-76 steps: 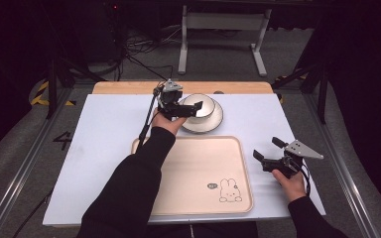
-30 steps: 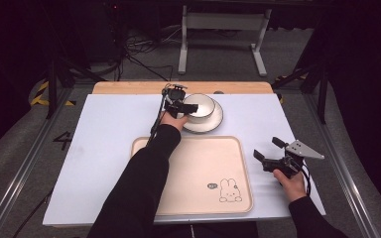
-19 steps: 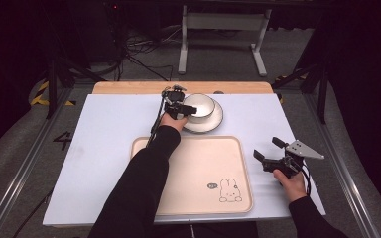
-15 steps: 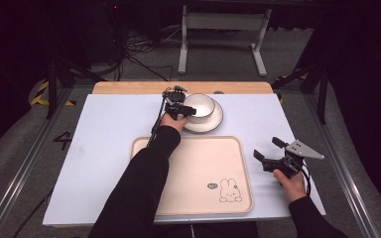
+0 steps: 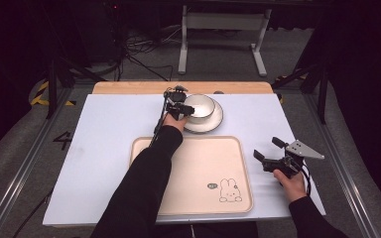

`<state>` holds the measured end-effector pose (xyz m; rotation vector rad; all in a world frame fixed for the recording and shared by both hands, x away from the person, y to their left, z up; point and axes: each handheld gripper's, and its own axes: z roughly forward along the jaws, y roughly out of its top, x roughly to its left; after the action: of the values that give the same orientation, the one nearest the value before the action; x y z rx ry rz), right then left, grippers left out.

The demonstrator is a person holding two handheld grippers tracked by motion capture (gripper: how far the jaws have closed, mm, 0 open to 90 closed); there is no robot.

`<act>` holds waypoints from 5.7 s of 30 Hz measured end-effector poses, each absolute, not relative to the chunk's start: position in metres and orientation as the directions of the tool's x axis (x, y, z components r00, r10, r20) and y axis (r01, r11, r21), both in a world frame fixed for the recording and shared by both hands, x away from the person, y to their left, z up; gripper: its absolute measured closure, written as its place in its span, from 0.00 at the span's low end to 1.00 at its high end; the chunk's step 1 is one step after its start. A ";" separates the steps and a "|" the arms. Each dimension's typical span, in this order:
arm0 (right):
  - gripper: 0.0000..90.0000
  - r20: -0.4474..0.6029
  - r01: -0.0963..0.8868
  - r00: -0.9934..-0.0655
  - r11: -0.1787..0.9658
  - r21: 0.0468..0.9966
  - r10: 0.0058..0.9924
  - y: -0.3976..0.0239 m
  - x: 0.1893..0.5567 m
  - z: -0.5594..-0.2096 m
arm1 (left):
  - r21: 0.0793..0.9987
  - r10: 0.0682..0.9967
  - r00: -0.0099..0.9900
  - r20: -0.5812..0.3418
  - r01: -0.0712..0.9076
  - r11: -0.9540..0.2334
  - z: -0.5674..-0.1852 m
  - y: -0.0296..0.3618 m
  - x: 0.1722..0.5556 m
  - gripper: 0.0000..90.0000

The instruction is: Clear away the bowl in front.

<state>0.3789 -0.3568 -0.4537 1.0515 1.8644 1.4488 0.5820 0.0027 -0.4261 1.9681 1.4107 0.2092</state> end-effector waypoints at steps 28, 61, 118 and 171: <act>0.05 0.043 0.245 -0.546 0.110 0.963 0.837 -0.357 0.379 -0.454 | 0.574 0.875 0.349 -0.336 0.812 -0.103 -0.422 0.006 0.586 0.90; 0.05 0.041 0.246 -0.545 0.113 0.963 0.837 -0.357 0.379 -0.454 | 0.671 0.850 0.443 -0.286 0.726 -0.152 -0.376 0.021 0.556 0.91; 0.05 0.043 0.247 -0.542 0.110 0.963 0.840 -0.357 0.379 -0.454 | 0.666 0.671 0.729 -0.137 0.570 -0.482 -0.325 0.070 0.464 0.91; 0.05 0.041 0.246 -0.541 0.111 0.963 0.840 -0.357 0.379 -0.454 | 0.408 0.457 0.873 -0.172 0.485 -0.774 -0.381 0.030 0.447 0.91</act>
<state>0.3791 -0.3572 -0.4539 1.0537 1.8612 1.4493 0.4473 0.0298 -0.3807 2.5965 0.6900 -0.0866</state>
